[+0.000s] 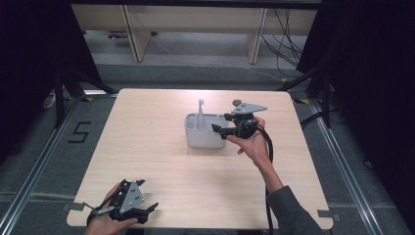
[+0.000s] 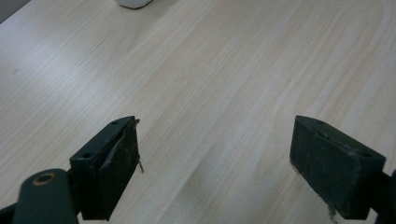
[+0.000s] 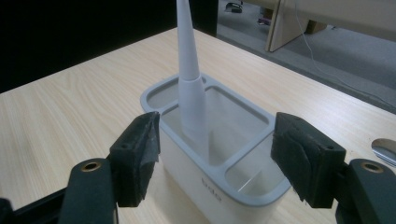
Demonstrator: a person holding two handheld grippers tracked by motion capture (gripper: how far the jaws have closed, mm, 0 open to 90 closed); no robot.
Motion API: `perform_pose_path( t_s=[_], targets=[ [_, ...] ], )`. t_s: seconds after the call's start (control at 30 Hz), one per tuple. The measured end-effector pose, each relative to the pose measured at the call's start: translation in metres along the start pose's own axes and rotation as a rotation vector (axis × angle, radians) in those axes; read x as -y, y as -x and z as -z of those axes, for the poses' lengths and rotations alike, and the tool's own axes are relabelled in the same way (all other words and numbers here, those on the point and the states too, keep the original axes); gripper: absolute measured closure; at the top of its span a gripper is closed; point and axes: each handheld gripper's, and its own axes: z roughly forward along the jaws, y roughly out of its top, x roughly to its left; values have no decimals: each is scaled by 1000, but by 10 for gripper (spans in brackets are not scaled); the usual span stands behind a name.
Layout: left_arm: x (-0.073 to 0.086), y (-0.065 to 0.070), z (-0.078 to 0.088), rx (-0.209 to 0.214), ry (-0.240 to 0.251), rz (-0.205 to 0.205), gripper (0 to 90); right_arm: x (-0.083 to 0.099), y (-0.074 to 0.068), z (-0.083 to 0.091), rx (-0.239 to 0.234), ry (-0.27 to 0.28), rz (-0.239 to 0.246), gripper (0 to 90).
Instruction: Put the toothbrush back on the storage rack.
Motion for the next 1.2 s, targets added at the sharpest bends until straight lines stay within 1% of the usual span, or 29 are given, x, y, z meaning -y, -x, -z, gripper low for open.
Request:
perform_pose_path(
  t_s=[0.03,0.07,0.1,0.13,0.2,0.23,0.27,0.33,0.37,0.4,0.47,0.5,0.53,0.57,0.6,0.67,0.7,0.73,0.77,0.8,0.83,0.93,0.97,1.0,1.03,1.07,1.1,1.17,1.2],
  targets=[
    [0,0,0,-1,1,1,152,1,-1,-1,2,7,-8,333],
    [0,0,0,2,2,1,152,3,-1,1,-4,-6,-14,330],
    [0,0,0,2,2,1,152,3,-1,1,-4,-6,-14,330],
    [0,0,0,-1,1,-1,152,4,0,1,3,0,-2,327],
    [0,0,0,-4,2,-2,152,5,2,3,2,0,2,322],
    [0,-1,0,-1,-3,-4,152,5,2,3,12,1,-2,321],
    [0,-1,0,0,-3,-3,152,7,2,5,8,-8,-19,317],
    [0,0,0,1,3,2,152,7,3,6,4,-9,-12,316],
    [0,0,0,1,1,0,151,9,3,8,13,-11,-17,311],
    [0,0,0,-1,4,2,152,10,4,8,11,-6,-4,309],
    [0,0,0,0,4,2,152,11,4,9,7,-6,-9,306],
    [0,0,0,0,5,3,152,12,3,10,15,-9,-32,304],
    [0,0,0,0,4,2,151,13,4,10,16,-4,-14,302],
    [0,0,0,0,0,-3,152,13,4,11,9,-8,-12,298],
    [0,0,0,2,2,0,151,14,4,13,25,-17,-25,293],
    [0,0,0,2,3,2,151,15,4,14,19,-21,-20,276],
    [0,0,0,2,3,2,151,16,2,15,24,-28,-41,273],
    [0,0,0,2,3,2,151,16,4,15,16,-24,-20,269],
    [0,0,0,0,3,2,152,18,4,16,17,-16,-18,259],
    [0,0,0,-1,5,4,152,18,4,16,17,-16,-18,259],
    [0,0,0,0,4,2,151,19,3,19,28,-18,-20,259],
    [0,0,0,-5,7,-1,152,21,4,22,28,-24,-25,258],
    [0,1,0,-10,11,8,152,23,3,24,38,-32,-38,257],
    [0,0,0,-23,11,0,151,24,4,25,36,-35,-29,257],
    [0,0,0,-22,14,10,152,25,4,26,38,-36,-29,257],
    [0,-1,1,-5,12,8,152,26,4,25,35,-29,-33,256],
    [0,-1,1,-2,2,-2,151,27,4,27,38,-28,-37,256],
    [0,-2,1,-2,0,-3,151,27,5,28,42,-33,-35,256],
    [0,0,0,-24,13,4,151,28,5,29,45,-35,-29,255]
  ],
)
